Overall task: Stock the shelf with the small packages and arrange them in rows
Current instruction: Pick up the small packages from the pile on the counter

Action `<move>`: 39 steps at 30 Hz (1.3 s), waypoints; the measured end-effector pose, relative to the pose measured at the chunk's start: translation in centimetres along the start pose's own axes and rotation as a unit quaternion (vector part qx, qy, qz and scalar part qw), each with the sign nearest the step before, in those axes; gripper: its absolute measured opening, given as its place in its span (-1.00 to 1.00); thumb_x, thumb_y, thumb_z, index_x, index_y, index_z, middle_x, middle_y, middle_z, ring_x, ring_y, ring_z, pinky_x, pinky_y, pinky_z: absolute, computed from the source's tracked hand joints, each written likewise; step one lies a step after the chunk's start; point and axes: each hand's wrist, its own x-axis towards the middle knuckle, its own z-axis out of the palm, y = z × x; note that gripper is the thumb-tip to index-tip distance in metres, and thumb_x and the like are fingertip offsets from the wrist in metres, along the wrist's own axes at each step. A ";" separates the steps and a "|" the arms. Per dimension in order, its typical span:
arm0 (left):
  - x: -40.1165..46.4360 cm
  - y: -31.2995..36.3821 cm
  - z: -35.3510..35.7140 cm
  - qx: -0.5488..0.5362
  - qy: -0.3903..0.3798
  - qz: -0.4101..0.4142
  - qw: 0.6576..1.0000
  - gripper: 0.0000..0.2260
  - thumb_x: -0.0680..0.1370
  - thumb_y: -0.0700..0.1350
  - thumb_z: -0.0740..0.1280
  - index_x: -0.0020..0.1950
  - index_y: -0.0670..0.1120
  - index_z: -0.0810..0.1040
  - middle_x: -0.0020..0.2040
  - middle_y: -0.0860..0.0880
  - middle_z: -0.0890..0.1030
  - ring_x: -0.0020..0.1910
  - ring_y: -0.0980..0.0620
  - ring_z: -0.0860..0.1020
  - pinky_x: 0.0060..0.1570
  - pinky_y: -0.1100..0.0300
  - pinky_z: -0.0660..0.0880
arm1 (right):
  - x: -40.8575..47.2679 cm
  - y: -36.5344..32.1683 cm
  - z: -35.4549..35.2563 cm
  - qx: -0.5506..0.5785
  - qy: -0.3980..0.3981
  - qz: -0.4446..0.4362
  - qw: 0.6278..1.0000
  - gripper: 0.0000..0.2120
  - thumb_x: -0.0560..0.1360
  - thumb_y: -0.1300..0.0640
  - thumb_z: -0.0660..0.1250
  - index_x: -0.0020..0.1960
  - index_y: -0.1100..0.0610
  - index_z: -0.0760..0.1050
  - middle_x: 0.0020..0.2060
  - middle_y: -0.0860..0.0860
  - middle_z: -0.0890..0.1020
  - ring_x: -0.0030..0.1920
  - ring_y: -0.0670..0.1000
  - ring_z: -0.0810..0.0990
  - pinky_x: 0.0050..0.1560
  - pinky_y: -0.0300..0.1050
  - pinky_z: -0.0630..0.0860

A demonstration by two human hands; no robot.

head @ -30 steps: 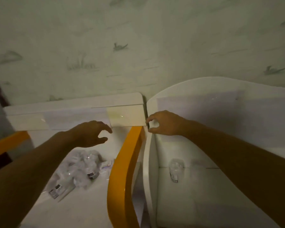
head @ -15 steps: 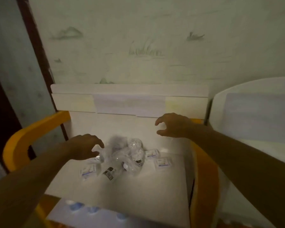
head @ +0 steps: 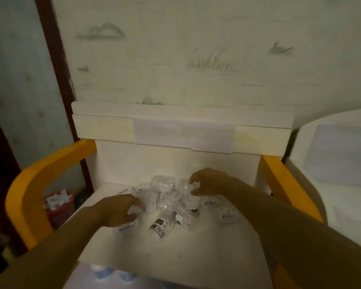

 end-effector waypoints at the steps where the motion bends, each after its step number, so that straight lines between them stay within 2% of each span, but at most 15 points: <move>1: 0.5 -0.1 0.2 0.005 -0.003 0.002 1.000 -0.64 0.54 0.10 0.27 0.35 0.21 0.41 0.37 0.17 0.43 0.30 0.12 0.43 0.28 0.17 0.39 | 0.7 0.0 0.5 0.003 -0.010 0.003 1.000 -0.56 0.47 -0.11 0.38 0.31 -0.02 0.45 0.27 0.00 0.53 0.25 0.04 0.48 0.25 -0.02 0.43; 6: 3.7 -0.3 0.4 0.019 -0.025 0.018 0.999 -0.64 0.51 0.12 0.27 0.31 0.25 0.41 0.37 0.14 0.43 0.30 0.11 0.44 0.29 0.13 0.40 | 4.1 0.5 2.9 0.026 -0.078 0.032 0.996 -0.42 0.44 -0.08 0.43 0.39 0.01 0.36 0.38 0.04 0.42 0.34 0.08 0.43 0.30 -0.02 0.40; 9: 6.1 -0.3 0.1 0.039 -0.030 0.015 0.999 -0.56 0.53 0.11 0.28 0.41 0.18 0.32 0.43 0.10 0.37 0.35 0.05 0.40 0.33 0.09 0.37 | 6.1 1.0 3.8 0.015 -0.112 0.029 0.993 -0.33 0.41 -0.07 0.47 0.43 0.02 0.30 0.41 0.05 0.37 0.37 0.10 0.40 0.32 0.03 0.40; 15: 10.4 -1.1 -0.2 0.055 -0.047 0.015 0.997 -0.38 0.51 0.09 0.33 0.50 0.15 0.13 0.52 0.03 0.21 0.41 -0.02 0.32 0.37 0.02 0.33 | 8.4 1.7 4.0 -0.036 -0.159 0.017 0.986 -0.28 0.34 -0.08 0.53 0.40 0.05 0.35 0.34 0.05 0.45 0.31 0.10 0.45 0.27 0.05 0.45; 17: 11.3 -1.1 0.1 0.074 -0.054 0.027 0.995 -0.33 0.50 0.08 0.35 0.52 0.14 0.09 0.54 0.00 0.16 0.44 -0.05 0.29 0.39 0.01 0.30 | 8.4 1.8 4.0 -0.029 -0.175 0.019 0.984 -0.29 0.36 -0.06 0.52 0.41 0.08 0.34 0.36 0.05 0.43 0.32 0.09 0.43 0.26 -0.01 0.45; 21: 12.8 -1.1 1.0 0.112 -0.069 0.066 0.989 -0.23 0.47 0.04 0.41 0.54 0.13 0.02 0.57 -0.03 0.08 0.47 -0.08 0.25 0.41 0.01 0.28 | 8.5 2.1 4.5 0.005 -0.174 0.040 0.984 -0.27 0.35 -0.01 0.54 0.41 0.04 0.29 0.37 0.04 0.39 0.30 0.08 0.42 0.06 -0.11 0.42; 24: 13.9 -1.8 1.1 0.091 -0.064 0.091 0.990 -0.28 0.44 0.01 0.45 0.50 0.11 0.13 0.51 -0.03 0.18 0.39 -0.06 0.35 0.34 0.07 0.37 | 8.7 1.7 5.5 0.012 -0.174 0.063 0.983 -0.25 0.32 0.01 0.56 0.38 0.06 0.25 0.32 0.10 0.42 0.15 0.11 0.48 -0.07 -0.12 0.44; 28: 14.7 -2.5 0.1 0.083 -0.077 0.148 0.983 -0.40 0.42 0.07 0.45 0.40 0.15 0.28 0.35 0.03 0.35 0.25 0.00 0.45 0.21 0.11 0.46 | 7.8 1.2 6.4 0.013 -0.141 0.095 0.985 -0.19 0.37 -0.01 0.51 0.46 0.07 0.14 0.36 0.15 0.39 0.30 0.18 0.43 0.17 0.01 0.43; 31: 14.7 -2.9 -1.9 0.073 -0.076 0.169 0.980 -0.42 0.44 0.12 0.42 0.40 0.15 0.27 0.31 0.04 0.39 0.23 0.03 0.43 0.22 0.13 0.43 | 6.5 0.9 5.0 0.059 -0.115 0.127 0.984 -0.19 0.38 -0.01 0.50 0.47 0.04 0.11 0.32 0.15 0.39 0.25 0.17 0.45 0.06 -0.03 0.45; 34: 14.5 -2.3 -4.8 0.040 -0.051 0.191 0.979 -0.43 0.43 0.14 0.41 0.38 0.18 0.29 0.29 0.10 0.43 0.24 0.07 0.41 0.24 0.15 0.40 | 4.6 0.8 2.0 0.078 -0.056 0.149 0.984 -0.26 0.35 -0.01 0.50 0.38 -0.01 0.16 0.19 0.12 0.42 0.04 0.10 0.46 -0.05 -0.03 0.48; 36: 14.5 -1.5 -7.0 0.029 -0.019 0.206 0.978 -0.46 0.42 0.18 0.41 0.35 0.24 0.31 0.26 0.14 0.45 0.20 0.10 0.42 0.21 0.18 0.40 | 2.8 0.8 -0.1 0.071 -0.011 0.162 0.984 -0.28 0.32 -0.03 0.50 0.34 -0.04 0.18 0.15 0.12 0.45 0.01 0.08 0.42 -0.01 -0.01 0.48; 39: 14.9 0.8 -9.6 -0.008 0.031 0.240 0.970 -0.51 0.41 0.24 0.39 0.29 0.30 0.33 0.25 0.14 0.45 0.15 0.14 0.44 0.18 0.23 0.39 | -0.3 1.3 -3.2 0.065 0.041 0.182 0.980 -0.31 0.34 -0.04 0.50 0.33 -0.06 0.21 0.12 0.12 0.50 0.05 0.12 0.46 0.04 0.00 0.48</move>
